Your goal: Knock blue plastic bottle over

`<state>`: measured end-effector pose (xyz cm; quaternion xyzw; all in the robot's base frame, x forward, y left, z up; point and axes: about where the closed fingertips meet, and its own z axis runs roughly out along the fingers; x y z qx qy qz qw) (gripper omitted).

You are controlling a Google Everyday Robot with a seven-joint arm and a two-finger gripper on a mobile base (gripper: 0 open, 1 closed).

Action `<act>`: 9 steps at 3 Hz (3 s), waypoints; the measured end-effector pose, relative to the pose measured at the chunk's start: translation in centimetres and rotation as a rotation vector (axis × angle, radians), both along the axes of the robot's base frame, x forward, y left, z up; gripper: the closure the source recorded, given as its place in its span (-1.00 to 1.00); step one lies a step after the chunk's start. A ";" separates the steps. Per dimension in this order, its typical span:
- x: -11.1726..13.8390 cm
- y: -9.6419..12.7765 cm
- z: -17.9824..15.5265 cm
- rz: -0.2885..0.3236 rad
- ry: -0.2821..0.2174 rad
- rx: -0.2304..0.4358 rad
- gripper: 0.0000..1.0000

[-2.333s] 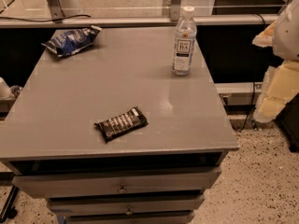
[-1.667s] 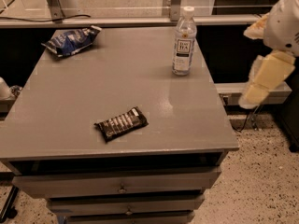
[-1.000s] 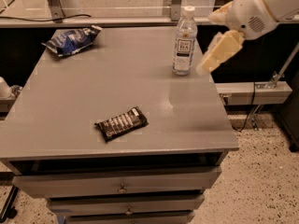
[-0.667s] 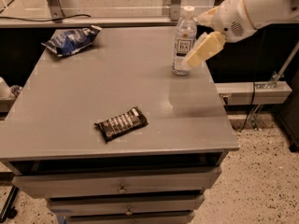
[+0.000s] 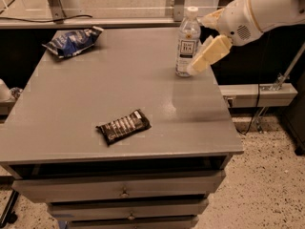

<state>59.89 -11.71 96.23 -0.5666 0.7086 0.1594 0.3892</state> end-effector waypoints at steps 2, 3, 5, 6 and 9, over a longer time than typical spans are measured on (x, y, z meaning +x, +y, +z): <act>1.1 1.7 -2.9 0.083 -0.078 0.017 -1.00; 2.7 1.7 -3.4 0.090 -0.134 0.015 -1.00; 3.6 1.8 -3.9 0.107 -0.164 0.031 -1.00; 4.4 1.1 -4.0 0.131 -0.142 0.075 -1.00; 1.2 -9.3 6.6 0.024 -0.148 0.186 -1.00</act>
Offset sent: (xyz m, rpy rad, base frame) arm 0.0297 0.0234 -0.0383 0.0239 -0.1866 0.1236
